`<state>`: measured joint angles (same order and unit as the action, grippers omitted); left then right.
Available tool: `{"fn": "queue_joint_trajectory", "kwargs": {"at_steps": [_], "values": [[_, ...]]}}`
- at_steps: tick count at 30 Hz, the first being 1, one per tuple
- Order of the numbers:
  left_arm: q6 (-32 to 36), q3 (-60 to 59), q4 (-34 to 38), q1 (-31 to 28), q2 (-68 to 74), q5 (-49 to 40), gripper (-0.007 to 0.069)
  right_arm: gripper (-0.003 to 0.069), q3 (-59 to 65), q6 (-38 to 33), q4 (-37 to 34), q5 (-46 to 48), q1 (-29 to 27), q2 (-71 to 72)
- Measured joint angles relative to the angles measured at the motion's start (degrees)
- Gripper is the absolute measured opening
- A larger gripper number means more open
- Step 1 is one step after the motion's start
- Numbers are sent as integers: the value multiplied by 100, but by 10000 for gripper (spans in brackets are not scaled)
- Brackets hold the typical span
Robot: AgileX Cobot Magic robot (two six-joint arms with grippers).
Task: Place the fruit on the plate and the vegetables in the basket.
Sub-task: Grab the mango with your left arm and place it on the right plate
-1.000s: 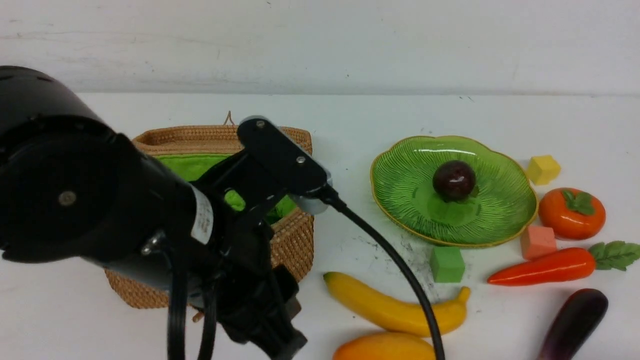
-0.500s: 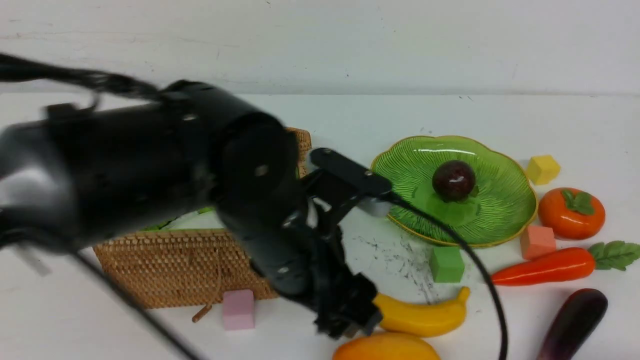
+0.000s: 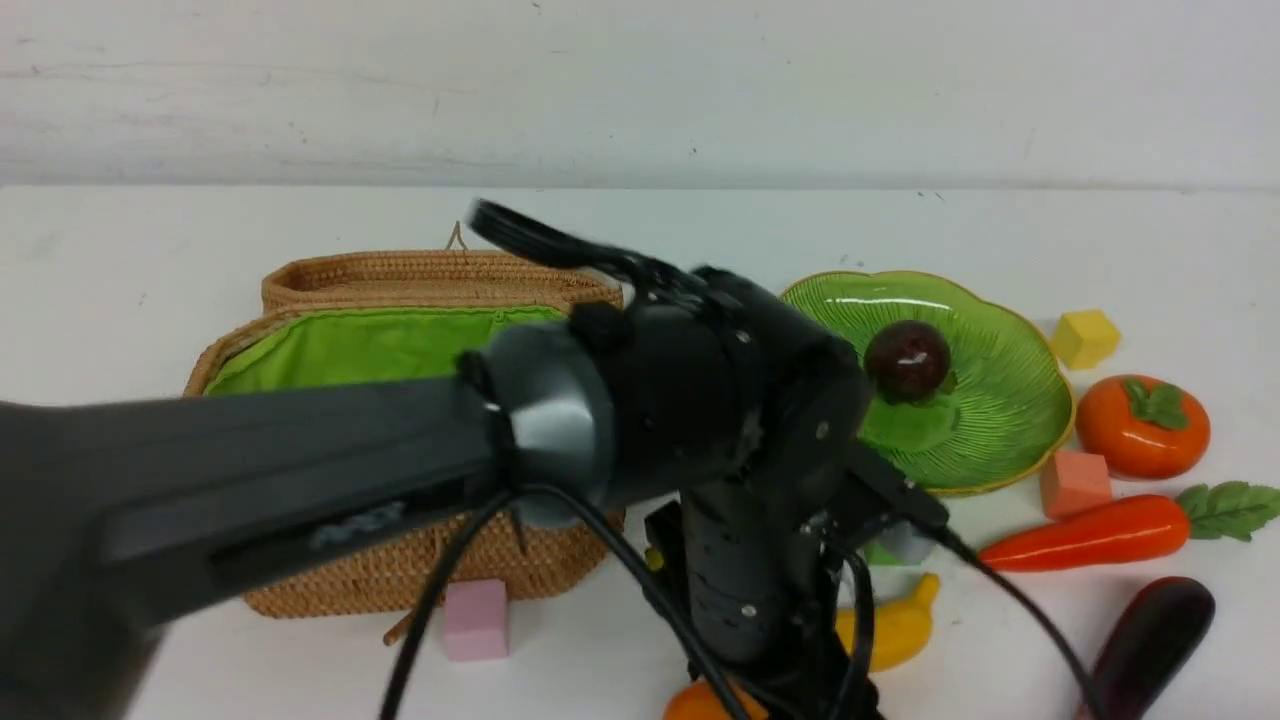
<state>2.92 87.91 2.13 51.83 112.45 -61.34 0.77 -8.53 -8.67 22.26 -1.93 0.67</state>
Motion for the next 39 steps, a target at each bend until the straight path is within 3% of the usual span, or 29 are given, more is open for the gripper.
{"fn": "queue_joint_trajectory", "kwargs": {"at_steps": [26, 28, 30, 32, 34, 39], "values": [[1150, 51, 403, 0, 172, -407, 536, 238, 0, 0, 0, 0, 0, 0], [1202, 51, 436, 0, 63, -428, 428, 238, 0, 0, 0, 0, 0, 0], [1232, 51, 449, 0, -100, -435, 185, 238, 0, 0, 0, 0, 0, 0], [1247, 96, 449, 0, -284, -356, 37, 238, 0, 0, 0, 0, 0, 0], [1247, 237, 413, -32, -447, -118, -13, 238, 0, 0, 0, 0, 0, 0], [1064, 622, 314, -70, -568, 123, -13, 238, 0, 0, 0, 0, 0, 0]]}}
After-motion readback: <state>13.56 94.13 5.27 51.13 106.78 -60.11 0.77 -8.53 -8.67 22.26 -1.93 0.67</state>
